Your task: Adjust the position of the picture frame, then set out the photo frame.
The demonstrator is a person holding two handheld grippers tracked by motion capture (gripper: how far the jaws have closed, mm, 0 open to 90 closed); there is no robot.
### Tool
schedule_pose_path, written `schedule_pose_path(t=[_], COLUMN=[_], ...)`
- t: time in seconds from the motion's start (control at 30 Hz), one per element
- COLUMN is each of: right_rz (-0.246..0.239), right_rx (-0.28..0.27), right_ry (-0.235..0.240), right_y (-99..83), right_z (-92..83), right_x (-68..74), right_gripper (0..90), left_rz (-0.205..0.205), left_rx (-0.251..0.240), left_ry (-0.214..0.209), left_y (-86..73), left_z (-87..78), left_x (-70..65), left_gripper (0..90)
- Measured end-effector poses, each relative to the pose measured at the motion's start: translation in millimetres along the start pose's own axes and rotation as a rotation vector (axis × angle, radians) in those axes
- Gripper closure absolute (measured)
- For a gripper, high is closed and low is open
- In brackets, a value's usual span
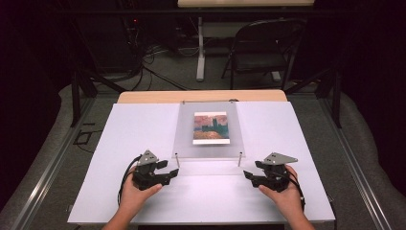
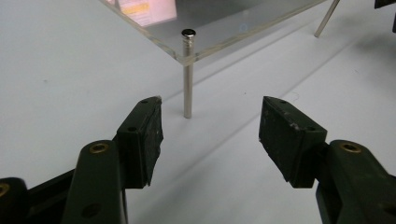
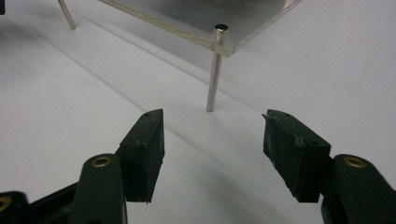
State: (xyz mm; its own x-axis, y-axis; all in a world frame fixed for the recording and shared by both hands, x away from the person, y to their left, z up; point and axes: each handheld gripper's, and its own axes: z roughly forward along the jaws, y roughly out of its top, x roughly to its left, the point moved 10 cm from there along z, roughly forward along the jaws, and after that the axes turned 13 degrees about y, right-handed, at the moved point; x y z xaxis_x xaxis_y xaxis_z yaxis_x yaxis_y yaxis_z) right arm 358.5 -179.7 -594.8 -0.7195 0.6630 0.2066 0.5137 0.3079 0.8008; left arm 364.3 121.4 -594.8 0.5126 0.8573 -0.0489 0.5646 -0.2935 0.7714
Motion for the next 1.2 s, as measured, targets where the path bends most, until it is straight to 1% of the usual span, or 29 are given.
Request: schedule_pose_path(t=[0.07, 0.1, 0.13, 0.2, 0.3, 0.33, 0.37, 0.43, 0.47, 0.53, 0.57, 0.63, 0.67, 0.73, 0.8, 0.83, 0.87, 0.9, 0.93, 1.07, 1.13, 1.2], right_rz=[0.009, 0.006, -0.002, -0.018, -0.031, -0.026, -0.024, -0.017, -0.012, -0.007, -0.011, -0.014, -0.009, 0.0, 0.012, 0.015, 0.008, 0.008, 0.011, 0.0, 0.001, 0.012], right_rx=[-0.002, -0.007, -0.005, -0.004, 0.005, 0.013, 0.017, 0.029, 0.038, 0.043, 0.043, 0.047, 0.044, 0.037, 0.028, 0.028, 0.028, 0.032, 0.03, 0.031, 0.034, 0.041], right_ry=[0.011, 0.011, 0.012, 0.006, -0.019, -0.022, -0.023, -0.021, -0.016, -0.014, -0.017, -0.022, -0.019, -0.009, 0.005, 0.002, -0.006, -0.01, -0.012, -0.023, -0.026, -0.033], right_y=[2.2, 4.5, 6.5, 10.9, 15.6, 16.2, 16.8, 19.4, 20.4, 23.7, 25.7, 28.8, 30.5, 34.5, 39.1, 41.5, 44.9, 46.6, 50.2, 61.6, 65.3, 68.1], right_z=[-4.3, -6.6, -9.6, -14.4, -19.4, -20.0, -20.2, -20.4, -19.9, -18.9, -18.6, -17.5, -16.6, -16.3, -15.1, -14.8, -14.3, -14.0, -13.3, -10.3, -7.9, -4.9], right_x=[2.5, 3.4, 4.3, 4.7, 1.0, -0.4, -1.6, -4.5, -5.0, -5.8, -6.2, -7.1, -7.1, -7.8, -9.3, -11.3, -14.8, -16.5, -18.6, -26.3, -29.8, -34.1], right_gripper=[38.3, 39.5, 42.1, 44.0, 46.8, 47.1, 47.3, 47.3, 47.3, 47.3, 47.7, 47.8, 48.3, 52.2, 53.8, 53.4, 53.0, 53.1, 53.1, 52.7, 51.7, 49.7], left_rz=[-0.007, -0.02, -0.025, -0.039, -0.026, -0.028, -0.01, 0.0, 0.005, 0.014, 0.01, 0.005, 0.001, 0.0, 0.009, 0.0, 0.001, -0.02, -0.024, -0.038, -0.042, -0.048], left_rx=[-0.011, -0.012, -0.01, -0.003, -0.004, -0.008, -0.012, -0.015, -0.02, -0.026, -0.025, -0.02, -0.015, -0.007, -0.013, -0.01, -0.007, -0.009, -0.008, -0.009, -0.002, 0.005], left_ry=[0.003, 0.007, 0.006, 0.002, 0.009, 0.01, 0.011, 0.023, 0.025, 0.043, 0.046, 0.03, 0.022, 0.01, 0.005, 0.005, 0.003, 0.0, -0.002, 0.026, 0.035, 0.035], left_y=[2.3, 4.0, 5.7, 10.0, 19.4, 22.5, 26.2, 34.7, 38.6, 45.5, 48.3, 52.6, 54.2, 57.4, 62.1, 65.2, 67.0, 70.9, 73.1, 85.0, 89.3, 92.4], left_z=[-3.5, -5.2, -7.0, -10.2, -14.8, -15.8, -17.1, -18.5, -18.2, -16.8, -15.6, -13.4, -12.2, -9.8, -7.9, -6.9, -6.2, -4.7, -4.0, 3.3, 6.7, 9.2], left_x=[4.3, 6.5, 8.8, 12.4, 16.4, 16.4, 17.7, 19.8, 21.1, 24.7, 25.7, 25.9, 25.3, 24.7, 26.5, 27.8, 29.1, 30.3, 31.5, 39.9, 43.3, 44.8], left_gripper=[39.3, 39.2, 39.3, 39.3, 39.9, 40.4, 40.8, 40.5, 40.3, 40.3, 40.6, 43.8, 44.8, 47.0, 47.6, 47.7, 48.0, 48.1, 48.0, 46.7, 45.8, 45.3])
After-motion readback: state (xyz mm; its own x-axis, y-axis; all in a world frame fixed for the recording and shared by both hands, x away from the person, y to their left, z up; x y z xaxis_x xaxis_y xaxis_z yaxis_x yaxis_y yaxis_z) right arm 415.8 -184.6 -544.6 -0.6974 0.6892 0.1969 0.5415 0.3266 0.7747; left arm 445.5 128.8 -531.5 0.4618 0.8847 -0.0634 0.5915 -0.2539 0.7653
